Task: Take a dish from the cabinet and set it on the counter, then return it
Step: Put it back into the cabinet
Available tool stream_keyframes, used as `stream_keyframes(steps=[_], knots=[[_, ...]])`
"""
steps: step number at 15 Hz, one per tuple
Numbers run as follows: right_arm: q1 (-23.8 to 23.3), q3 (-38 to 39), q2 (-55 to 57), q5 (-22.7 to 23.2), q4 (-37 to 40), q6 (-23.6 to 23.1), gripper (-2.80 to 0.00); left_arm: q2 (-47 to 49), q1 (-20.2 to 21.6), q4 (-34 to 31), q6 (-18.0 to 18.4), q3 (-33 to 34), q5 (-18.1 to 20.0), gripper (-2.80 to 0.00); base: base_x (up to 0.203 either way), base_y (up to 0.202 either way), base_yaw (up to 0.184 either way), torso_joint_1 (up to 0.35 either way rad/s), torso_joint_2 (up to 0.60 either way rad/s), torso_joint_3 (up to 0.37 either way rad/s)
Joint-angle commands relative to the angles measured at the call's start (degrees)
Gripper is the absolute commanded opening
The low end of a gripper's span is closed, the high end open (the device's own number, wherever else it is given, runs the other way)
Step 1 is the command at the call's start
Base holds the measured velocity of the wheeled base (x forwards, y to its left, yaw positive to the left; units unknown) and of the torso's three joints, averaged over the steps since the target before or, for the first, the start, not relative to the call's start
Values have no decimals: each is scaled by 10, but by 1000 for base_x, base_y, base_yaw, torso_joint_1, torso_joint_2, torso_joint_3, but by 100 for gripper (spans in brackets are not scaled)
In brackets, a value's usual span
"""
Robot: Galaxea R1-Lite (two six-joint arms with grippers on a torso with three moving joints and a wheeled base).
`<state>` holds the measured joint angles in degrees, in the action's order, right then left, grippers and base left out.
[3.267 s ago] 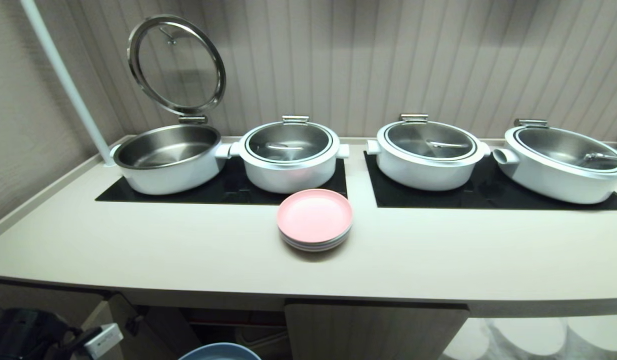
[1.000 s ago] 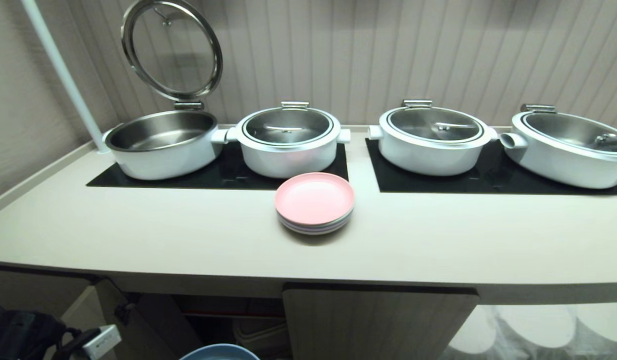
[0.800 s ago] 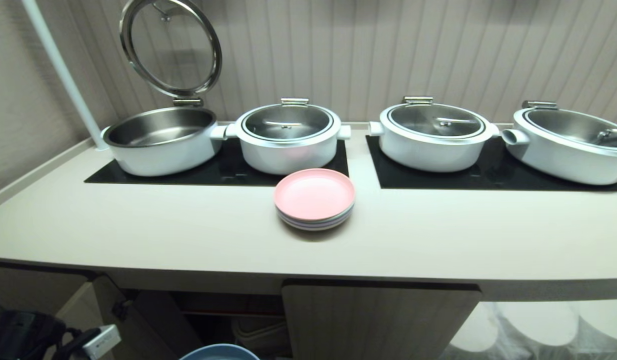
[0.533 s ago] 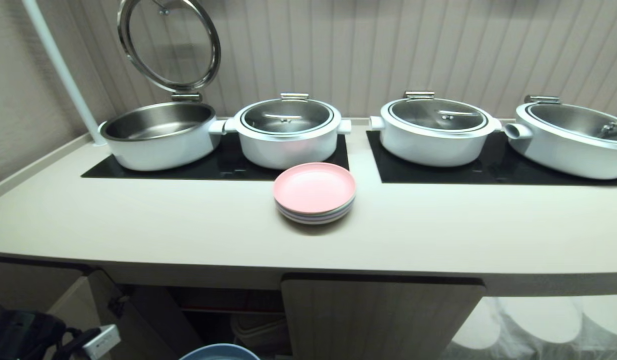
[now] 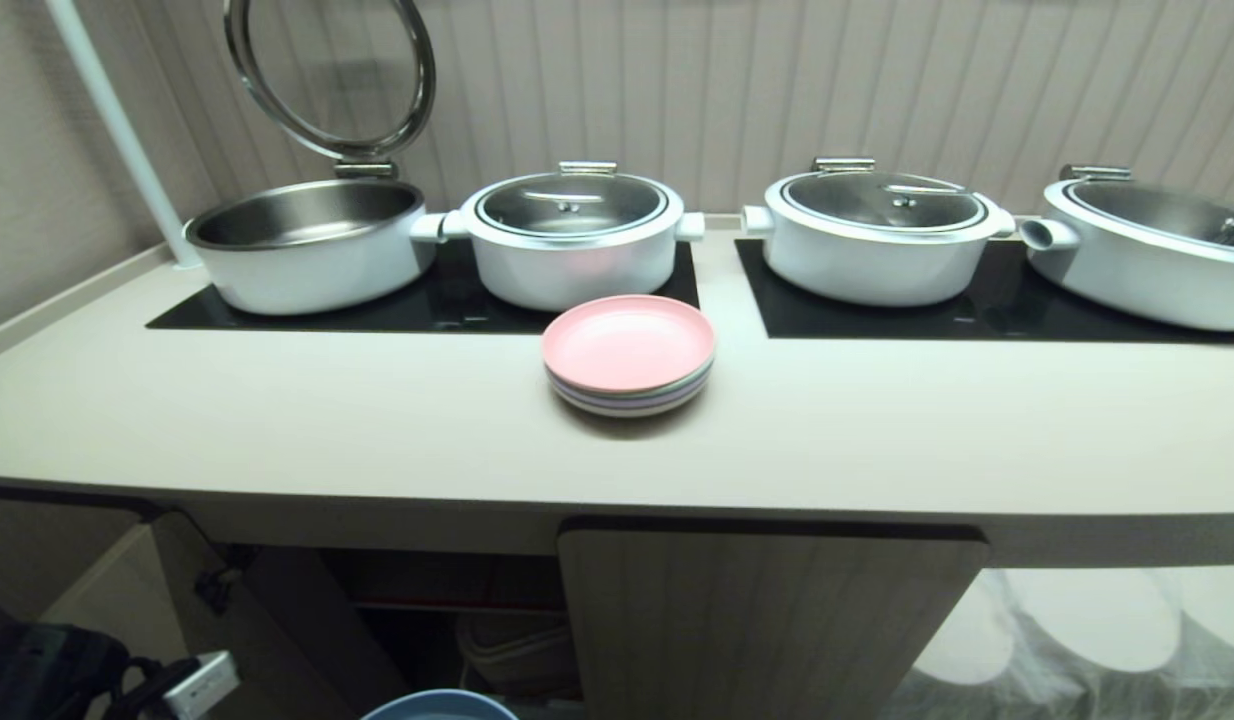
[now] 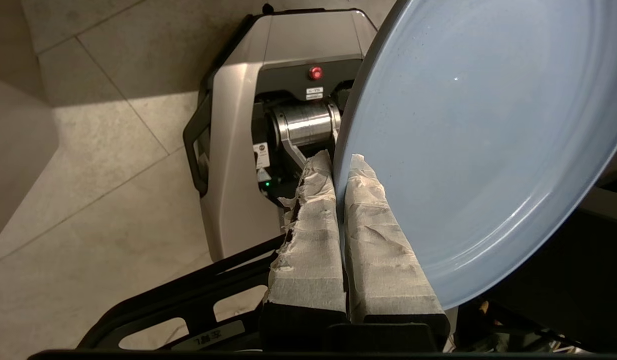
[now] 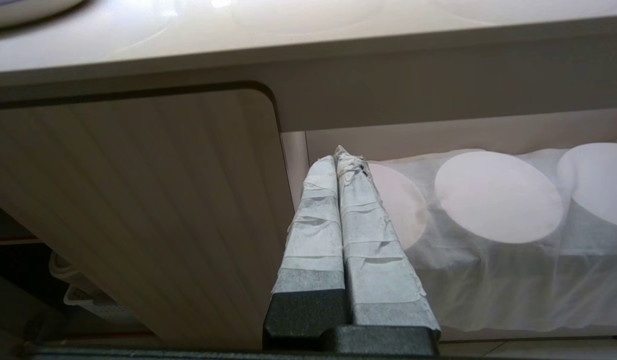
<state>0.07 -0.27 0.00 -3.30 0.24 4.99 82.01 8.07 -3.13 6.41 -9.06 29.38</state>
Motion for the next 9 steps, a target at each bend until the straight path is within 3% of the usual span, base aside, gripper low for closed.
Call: stream_keyframes(steps=[1,9], knots=[[0,0,0,0,0,0,-280,-7,0,0,1,1,2,-280,0,0,0,-216,468,246],[0,0,1,0,0,0,-280,-6,0,0,0,1,2,-280,0,0,0,-242,541,292]])
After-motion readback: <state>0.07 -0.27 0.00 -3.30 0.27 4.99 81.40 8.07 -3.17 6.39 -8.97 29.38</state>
